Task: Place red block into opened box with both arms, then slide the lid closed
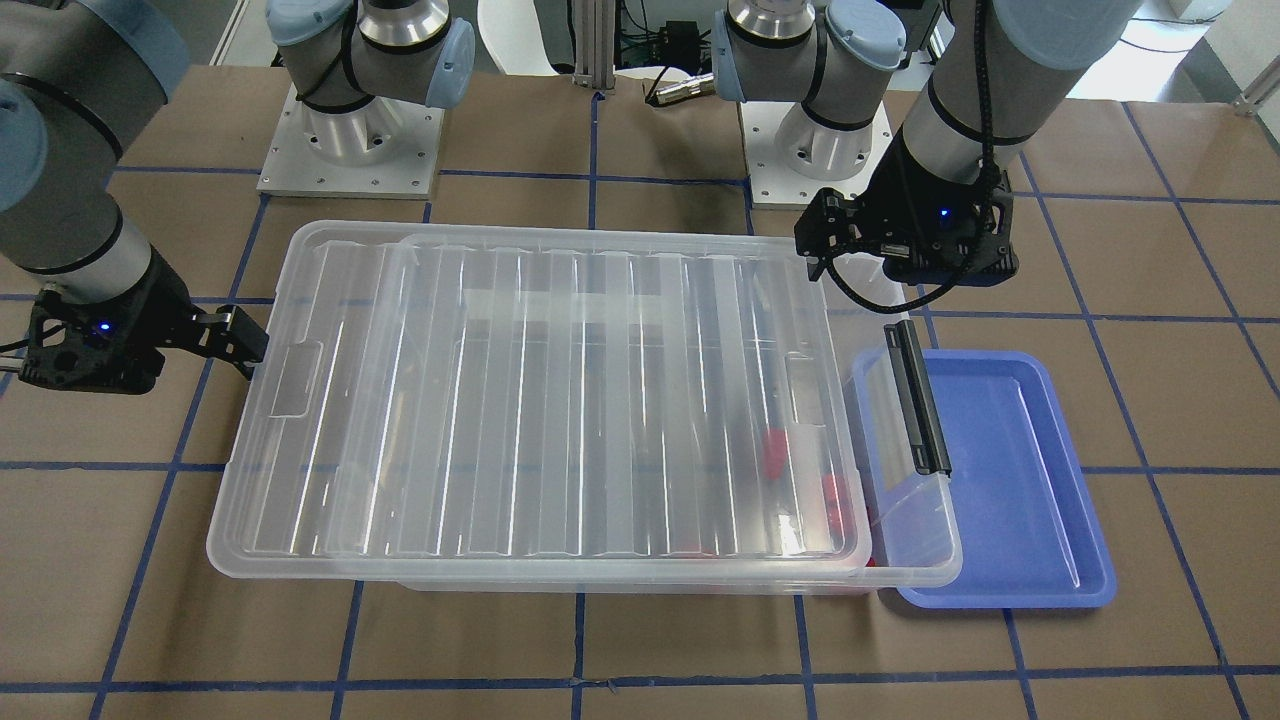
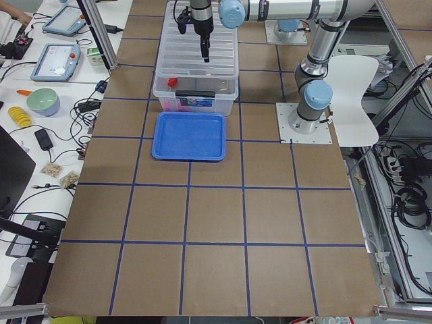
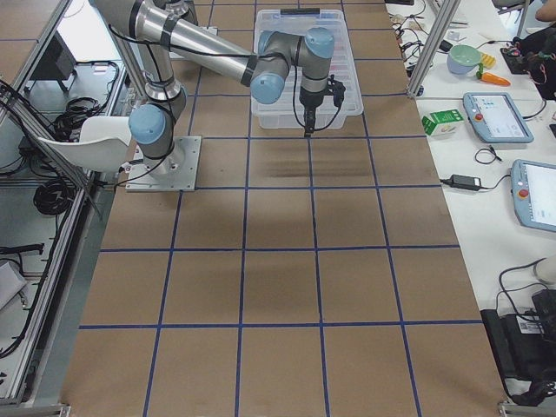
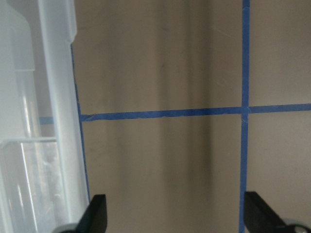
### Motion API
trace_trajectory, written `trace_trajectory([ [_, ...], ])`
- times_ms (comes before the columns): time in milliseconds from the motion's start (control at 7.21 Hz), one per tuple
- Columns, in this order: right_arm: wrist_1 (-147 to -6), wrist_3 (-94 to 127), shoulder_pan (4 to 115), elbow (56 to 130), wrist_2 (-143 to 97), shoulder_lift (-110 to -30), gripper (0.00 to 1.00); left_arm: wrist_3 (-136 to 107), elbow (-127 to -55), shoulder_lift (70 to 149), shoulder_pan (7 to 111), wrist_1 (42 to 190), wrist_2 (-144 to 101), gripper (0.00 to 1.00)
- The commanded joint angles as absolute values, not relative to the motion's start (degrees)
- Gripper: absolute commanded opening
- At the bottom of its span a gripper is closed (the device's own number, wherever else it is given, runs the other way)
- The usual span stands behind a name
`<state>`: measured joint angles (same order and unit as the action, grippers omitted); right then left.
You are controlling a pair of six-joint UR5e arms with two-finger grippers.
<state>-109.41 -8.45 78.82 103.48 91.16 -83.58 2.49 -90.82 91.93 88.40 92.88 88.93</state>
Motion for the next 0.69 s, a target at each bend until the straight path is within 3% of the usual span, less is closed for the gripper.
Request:
trace_trajectory([
  [0, -110.6, -4.7, 82.6, 103.5, 91.2, -83.5, 1.0, 2.5, -90.8, 91.9, 88.2, 92.7, 88.9, 1.0],
  [555, -111.6, -5.1, 84.0, 103.2, 91.2, -83.1, 1.0, 2.6, -90.9, 92.0, 88.1, 92.8, 88.8, 1.0],
])
